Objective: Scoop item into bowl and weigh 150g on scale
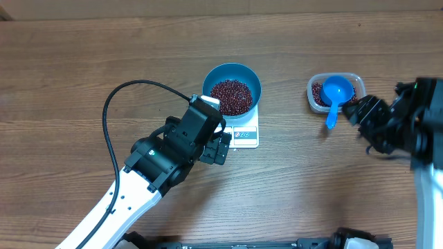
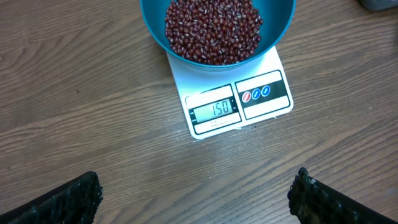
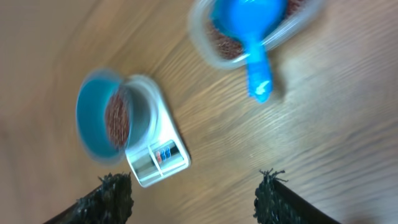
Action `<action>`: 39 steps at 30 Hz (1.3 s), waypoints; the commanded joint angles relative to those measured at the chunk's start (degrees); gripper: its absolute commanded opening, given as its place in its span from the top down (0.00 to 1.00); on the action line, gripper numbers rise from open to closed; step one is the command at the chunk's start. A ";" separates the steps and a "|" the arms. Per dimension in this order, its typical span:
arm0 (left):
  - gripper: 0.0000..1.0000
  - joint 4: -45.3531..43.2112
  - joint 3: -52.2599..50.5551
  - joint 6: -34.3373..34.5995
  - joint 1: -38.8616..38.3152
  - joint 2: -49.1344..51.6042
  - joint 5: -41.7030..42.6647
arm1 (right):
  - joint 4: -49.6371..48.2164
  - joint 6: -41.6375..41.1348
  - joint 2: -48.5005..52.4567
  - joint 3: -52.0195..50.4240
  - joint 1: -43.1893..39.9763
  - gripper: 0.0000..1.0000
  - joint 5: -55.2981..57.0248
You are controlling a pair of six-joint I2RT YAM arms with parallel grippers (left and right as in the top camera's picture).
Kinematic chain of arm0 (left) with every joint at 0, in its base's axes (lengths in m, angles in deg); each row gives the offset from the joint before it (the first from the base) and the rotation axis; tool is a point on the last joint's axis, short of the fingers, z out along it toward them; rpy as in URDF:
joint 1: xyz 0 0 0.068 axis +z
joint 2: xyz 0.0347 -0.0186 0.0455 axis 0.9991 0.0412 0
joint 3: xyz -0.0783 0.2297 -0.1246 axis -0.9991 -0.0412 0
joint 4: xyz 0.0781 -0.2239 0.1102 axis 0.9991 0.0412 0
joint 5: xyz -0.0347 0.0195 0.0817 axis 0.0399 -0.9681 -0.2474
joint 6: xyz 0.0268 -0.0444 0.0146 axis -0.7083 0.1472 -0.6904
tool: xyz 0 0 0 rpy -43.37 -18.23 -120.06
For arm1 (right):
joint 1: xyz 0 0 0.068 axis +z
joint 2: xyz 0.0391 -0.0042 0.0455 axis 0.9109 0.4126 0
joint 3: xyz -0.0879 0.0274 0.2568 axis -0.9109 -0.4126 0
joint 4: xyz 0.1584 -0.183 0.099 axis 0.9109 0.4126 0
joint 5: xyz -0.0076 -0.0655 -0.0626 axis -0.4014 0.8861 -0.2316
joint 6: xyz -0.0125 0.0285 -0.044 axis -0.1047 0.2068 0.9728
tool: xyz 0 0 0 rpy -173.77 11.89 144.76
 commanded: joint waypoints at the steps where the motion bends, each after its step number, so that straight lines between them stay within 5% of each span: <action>1: 0.01 -0.11 1.27 0.15 0.31 -0.63 -0.37 | 3.45 15.50 -6.86 0.59 9.60 0.33 0.94; 7: 0.01 -0.11 1.27 0.15 0.31 -0.63 -0.37 | 4.33 18.95 -12.28 -0.20 24.15 0.28 0.11; 8: 0.00 -0.11 1.27 0.15 0.31 -0.63 -0.37 | 4.39 18.86 -12.33 -0.22 26.12 0.01 0.11; 9: 0.00 -0.11 1.27 0.15 0.31 -0.63 -0.37 | 4.44 18.73 -12.33 -0.22 26.93 0.00 0.11; 32: 0.00 -0.11 1.27 0.15 0.31 -0.63 -0.37 | 10.58 19.69 -11.87 -0.24 28.00 0.00 2.99; 39: 0.00 -0.11 1.27 0.15 0.31 -0.63 -0.37 | -1.92 31.04 -17.62 -6.34 14.45 0.00 8.61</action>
